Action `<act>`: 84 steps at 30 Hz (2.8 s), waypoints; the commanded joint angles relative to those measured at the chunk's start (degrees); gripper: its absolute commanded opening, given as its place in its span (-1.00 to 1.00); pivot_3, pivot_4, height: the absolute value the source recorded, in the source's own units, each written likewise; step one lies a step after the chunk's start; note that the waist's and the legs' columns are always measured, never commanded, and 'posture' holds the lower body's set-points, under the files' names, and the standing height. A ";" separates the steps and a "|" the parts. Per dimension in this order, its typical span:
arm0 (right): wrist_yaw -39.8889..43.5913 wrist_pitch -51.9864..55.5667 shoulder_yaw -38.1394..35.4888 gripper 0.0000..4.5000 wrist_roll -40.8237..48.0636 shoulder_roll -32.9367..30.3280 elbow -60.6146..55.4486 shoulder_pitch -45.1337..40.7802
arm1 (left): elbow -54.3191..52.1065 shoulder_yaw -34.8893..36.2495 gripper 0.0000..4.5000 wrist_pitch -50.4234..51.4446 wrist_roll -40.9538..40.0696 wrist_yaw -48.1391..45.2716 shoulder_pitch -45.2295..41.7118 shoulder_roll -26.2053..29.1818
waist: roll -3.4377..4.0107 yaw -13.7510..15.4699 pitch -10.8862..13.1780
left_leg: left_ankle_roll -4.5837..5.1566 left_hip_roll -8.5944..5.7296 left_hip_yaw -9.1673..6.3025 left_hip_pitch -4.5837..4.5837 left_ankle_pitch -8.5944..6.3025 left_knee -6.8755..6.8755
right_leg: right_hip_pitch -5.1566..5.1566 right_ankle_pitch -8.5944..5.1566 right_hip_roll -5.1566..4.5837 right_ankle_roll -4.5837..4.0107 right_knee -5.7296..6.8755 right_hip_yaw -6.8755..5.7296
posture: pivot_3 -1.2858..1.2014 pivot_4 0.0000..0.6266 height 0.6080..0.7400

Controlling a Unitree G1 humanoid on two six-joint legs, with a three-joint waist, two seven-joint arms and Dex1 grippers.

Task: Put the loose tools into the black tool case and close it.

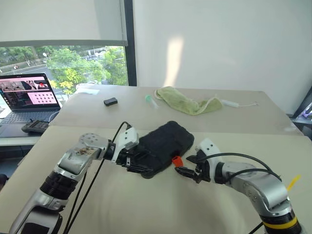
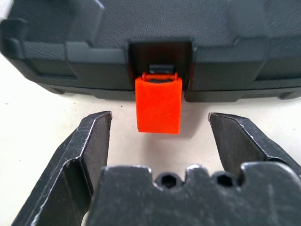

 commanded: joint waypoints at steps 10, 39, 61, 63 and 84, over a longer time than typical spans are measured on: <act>-0.79 -1.85 0.05 -0.45 -0.57 1.97 0.90 -2.04 | -0.16 0.24 0.88 -1.05 1.65 0.25 0.68 -0.29 | 0.00 -0.06 0.00 | 0.01 0.01 0.00 0.01 0.00 0.01 | 0.01 0.00 0.00 0.00 0.02 0.01 | 0.03 -0.52 1.00; 4.81 -12.66 1.48 -0.48 -3.75 -0.95 5.08 -2.24 | 0.65 -1.04 0.88 -2.77 4.27 -0.46 2.02 -0.14 | 0.00 -0.12 0.00 | 0.02 0.02 0.00 0.18 -0.01 0.00 | 0.11 0.00 0.00 0.00 0.08 0.03 | 0.03 -0.52 1.00; 6.60 -18.85 -1.07 -0.48 -3.81 2.62 11.31 -4.08 | -0.50 -1.15 0.88 -2.31 5.35 -0.47 3.94 1.12 | 0.01 -0.75 0.00 | -0.01 0.06 -0.01 0.49 0.01 -0.03 | 0.33 0.04 0.01 -0.08 0.17 0.10 | 0.03 -0.52 1.00; 7.46 -19.45 -1.23 -0.48 -3.81 2.10 11.70 -4.17 | -0.15 -1.24 0.88 -2.37 5.62 -0.53 4.05 1.14 | 0.01 -0.76 0.00 | -0.01 0.06 -0.01 0.49 0.01 -0.04 | 0.32 0.03 0.01 -0.08 0.17 0.10 | 0.03 -0.52 1.00; 11.61 -21.36 2.44 -0.48 -7.03 0.37 17.37 -7.36 | -0.10 -1.93 0.88 -2.89 6.04 -0.36 5.15 1.05 | 0.05 -0.59 0.00 | 0.01 0.06 -0.01 0.47 -0.01 -0.10 | 0.33 0.03 -0.02 -0.09 0.08 0.07 | 0.03 -0.52 1.00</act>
